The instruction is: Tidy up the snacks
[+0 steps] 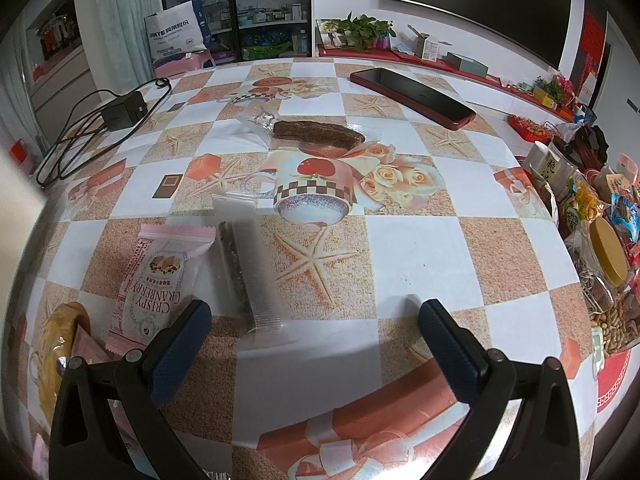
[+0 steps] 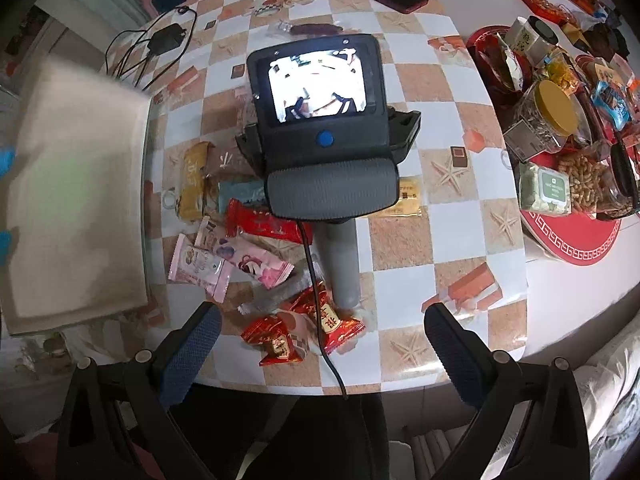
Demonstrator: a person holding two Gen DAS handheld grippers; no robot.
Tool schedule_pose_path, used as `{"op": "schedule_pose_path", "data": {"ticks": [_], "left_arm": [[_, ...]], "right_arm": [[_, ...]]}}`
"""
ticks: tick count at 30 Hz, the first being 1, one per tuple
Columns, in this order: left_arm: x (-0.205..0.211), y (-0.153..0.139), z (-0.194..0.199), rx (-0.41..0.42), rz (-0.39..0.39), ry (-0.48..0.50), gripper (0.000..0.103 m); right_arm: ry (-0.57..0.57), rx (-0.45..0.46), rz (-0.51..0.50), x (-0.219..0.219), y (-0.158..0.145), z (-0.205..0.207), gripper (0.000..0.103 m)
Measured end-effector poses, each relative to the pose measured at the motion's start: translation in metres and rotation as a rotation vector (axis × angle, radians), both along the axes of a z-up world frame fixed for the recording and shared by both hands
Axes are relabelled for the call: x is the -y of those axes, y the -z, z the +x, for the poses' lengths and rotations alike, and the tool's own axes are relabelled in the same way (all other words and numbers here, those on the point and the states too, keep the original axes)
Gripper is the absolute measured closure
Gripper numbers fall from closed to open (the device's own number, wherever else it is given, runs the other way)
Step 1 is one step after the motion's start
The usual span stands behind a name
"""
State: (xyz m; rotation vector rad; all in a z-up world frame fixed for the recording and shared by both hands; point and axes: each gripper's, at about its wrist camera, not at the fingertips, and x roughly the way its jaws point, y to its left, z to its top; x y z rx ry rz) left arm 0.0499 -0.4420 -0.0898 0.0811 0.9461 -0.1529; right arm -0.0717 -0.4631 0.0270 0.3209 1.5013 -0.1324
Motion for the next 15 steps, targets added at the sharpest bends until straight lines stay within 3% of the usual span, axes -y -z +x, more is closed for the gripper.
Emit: {"op": "schedule_pose_path", "data": {"ticks": [15], "left_arm": [[0.000, 0.000, 0.000, 0.000, 0.000, 0.000, 0.000]], "right_arm": [[0.046, -0.068, -0.002, 0.013, 0.014, -0.021, 0.001]]}}
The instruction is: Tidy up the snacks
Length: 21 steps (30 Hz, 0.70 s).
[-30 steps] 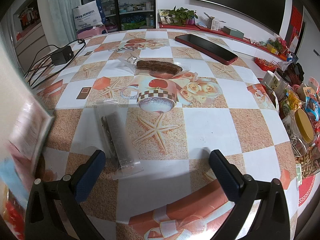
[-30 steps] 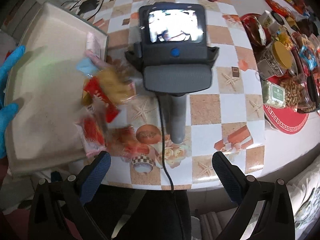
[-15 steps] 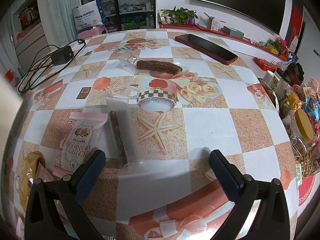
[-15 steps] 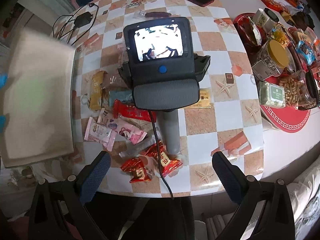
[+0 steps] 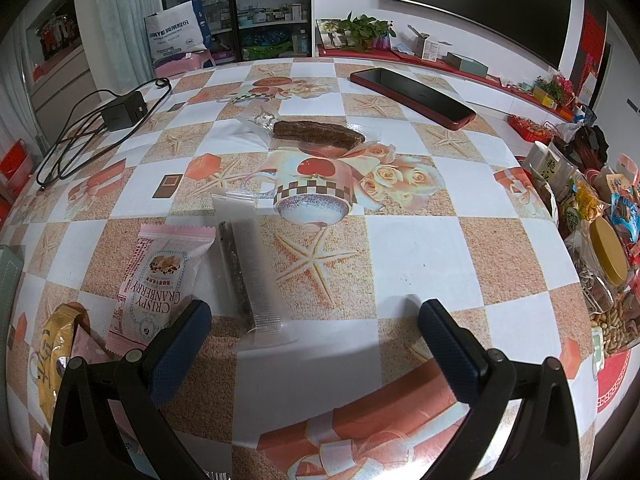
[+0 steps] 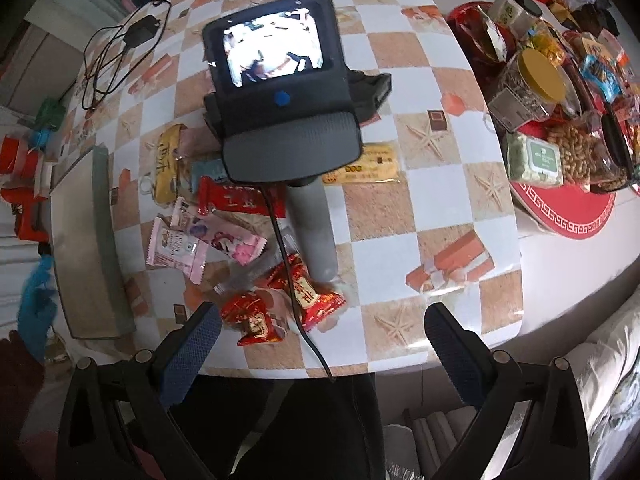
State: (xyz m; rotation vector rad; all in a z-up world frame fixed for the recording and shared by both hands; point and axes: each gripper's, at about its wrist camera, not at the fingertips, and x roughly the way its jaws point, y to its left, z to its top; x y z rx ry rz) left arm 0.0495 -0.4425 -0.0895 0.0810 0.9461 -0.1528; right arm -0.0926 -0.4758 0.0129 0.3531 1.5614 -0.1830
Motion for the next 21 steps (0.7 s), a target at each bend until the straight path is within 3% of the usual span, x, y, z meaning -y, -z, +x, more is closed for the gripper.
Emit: {"op": "schedule_pose_path", "data": {"ticks": [14, 21], "left_arm": [[0.000, 0.000, 0.000, 0.000, 0.000, 0.000, 0.000], [0.000, 0.000, 0.000, 0.000, 0.000, 0.000, 0.000]], "right_arm": [[0.015, -0.109, -0.076, 0.039, 0.008, -0.054, 0.001], [0.058, -0.086, -0.057, 0.062, 0.014, -0.046, 0.001]]}}
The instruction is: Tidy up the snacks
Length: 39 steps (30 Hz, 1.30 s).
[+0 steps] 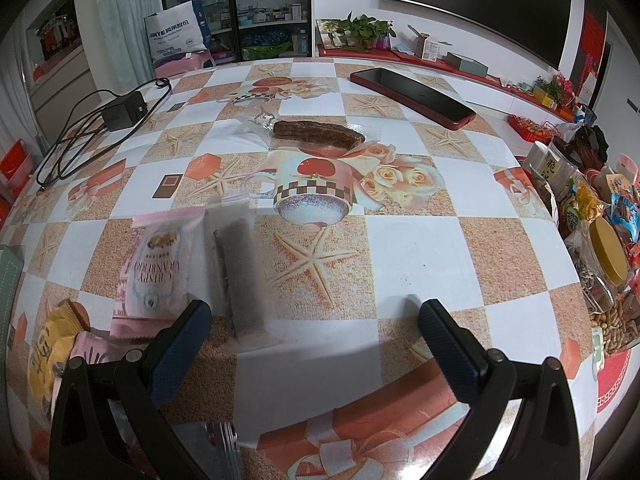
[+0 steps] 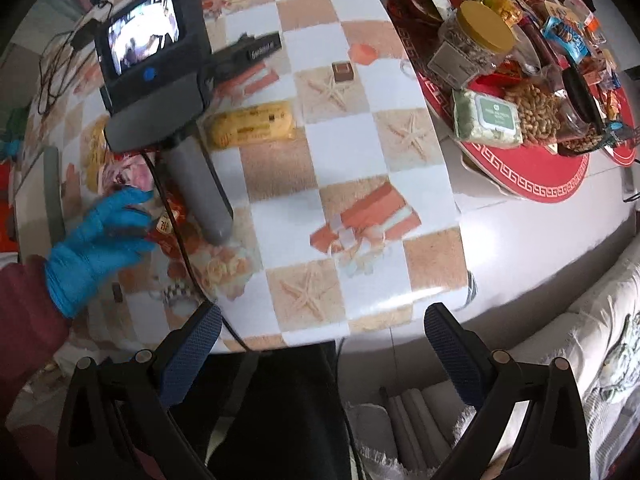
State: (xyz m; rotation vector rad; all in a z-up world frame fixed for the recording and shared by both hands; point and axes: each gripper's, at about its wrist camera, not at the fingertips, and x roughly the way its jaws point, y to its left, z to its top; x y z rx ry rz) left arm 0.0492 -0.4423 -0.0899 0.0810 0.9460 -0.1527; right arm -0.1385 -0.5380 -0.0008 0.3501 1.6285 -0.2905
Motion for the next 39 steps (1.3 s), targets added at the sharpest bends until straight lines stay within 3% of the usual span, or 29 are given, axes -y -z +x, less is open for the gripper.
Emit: {"op": "schedule_pose_path", "data": {"ticks": [4, 19, 30, 32, 35, 39], "left_arm": [[0.001, -0.001, 0.000, 0.000, 0.000, 0.000, 0.000], [0.000, 0.000, 0.000, -0.003, 0.002, 0.000, 0.000], [0.014, -0.004, 0.042, -0.435, 0.091, 0.121, 0.000], [0.012, -0.010, 0.044, -0.503, 0.049, 0.168, 0.000], [-0.001, -0.038, 0.037, -0.497, -0.006, 0.225, 0.000], [-0.036, -0.076, 0.021, -0.422, 0.047, 0.284, 0.000]], "right_arm": [[0.012, 0.026, 0.021, 0.003, 0.002, 0.007, 0.001], [0.029, -0.018, 0.035, 0.024, 0.016, -0.007, 0.001], [0.017, -0.011, 0.045, 0.027, 0.020, 0.003, 0.001], [0.020, -0.004, 0.048, 0.026, 0.019, 0.005, 0.001], [0.042, -0.003, 0.062, 0.025, 0.021, 0.006, 0.001], [0.083, -0.004, 0.096, 0.020, 0.028, 0.010, 0.001]]}}
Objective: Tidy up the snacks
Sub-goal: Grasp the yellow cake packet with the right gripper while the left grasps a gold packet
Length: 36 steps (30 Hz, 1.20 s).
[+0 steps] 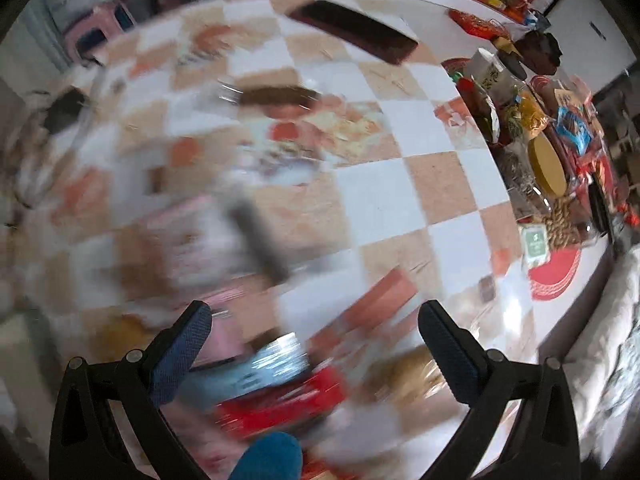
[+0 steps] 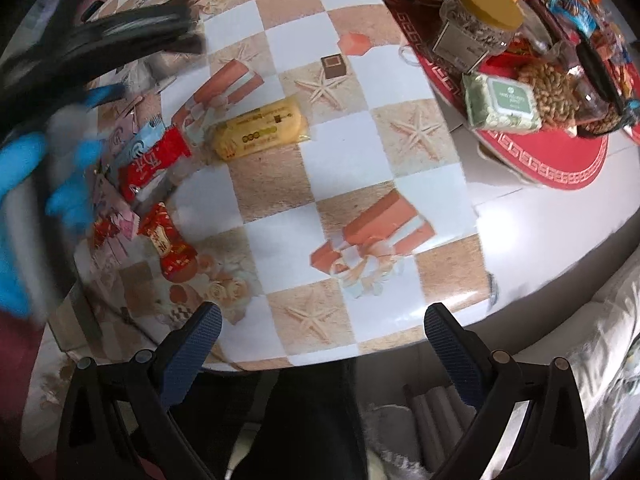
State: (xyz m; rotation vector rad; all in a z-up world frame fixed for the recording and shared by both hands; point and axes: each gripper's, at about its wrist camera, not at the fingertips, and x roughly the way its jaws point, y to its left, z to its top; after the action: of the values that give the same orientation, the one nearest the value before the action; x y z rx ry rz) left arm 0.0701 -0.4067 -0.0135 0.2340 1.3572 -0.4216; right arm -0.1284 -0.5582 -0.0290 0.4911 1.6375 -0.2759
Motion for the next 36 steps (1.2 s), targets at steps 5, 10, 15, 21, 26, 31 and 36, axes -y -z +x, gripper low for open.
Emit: {"op": "schedule_pose_path", "data": {"ticks": [5, 10, 15, 21, 26, 31, 36], "left_arm": [[-0.079, -0.011, 0.000, 0.062, 0.131, -0.024, 0.000], [-0.128, 0.014, 0.012, 0.000, 0.223, -0.059, 0.000], [-0.141, 0.045, 0.025, -0.066, 0.231, -0.063, 0.000], [-0.143, 0.065, 0.033, -0.060, 0.290, -0.046, 0.000], [-0.171, 0.072, 0.049, -0.105, 0.257, -0.147, 0.000], [-0.163, 0.071, 0.043, -0.099, 0.233, -0.072, 0.000], [-0.184, 0.076, 0.048, -0.158, 0.141, -0.137, 0.000]], "right_arm": [[0.026, 0.008, 0.044, -0.013, 0.011, 0.016, 0.001], [0.095, 0.014, 0.090, -0.017, 0.024, 0.037, 0.001], [0.219, 0.011, 0.058, 0.002, 0.040, 0.066, 0.001], [0.446, 0.004, 0.051, 0.034, 0.064, 0.095, 0.001], [0.426, -0.049, -0.023, 0.038, 0.079, 0.113, 0.001], [0.439, -0.083, -0.014, 0.038, 0.090, 0.097, 0.001], [0.480, -0.066, 0.014, 0.035, 0.091, 0.092, 0.001]]}}
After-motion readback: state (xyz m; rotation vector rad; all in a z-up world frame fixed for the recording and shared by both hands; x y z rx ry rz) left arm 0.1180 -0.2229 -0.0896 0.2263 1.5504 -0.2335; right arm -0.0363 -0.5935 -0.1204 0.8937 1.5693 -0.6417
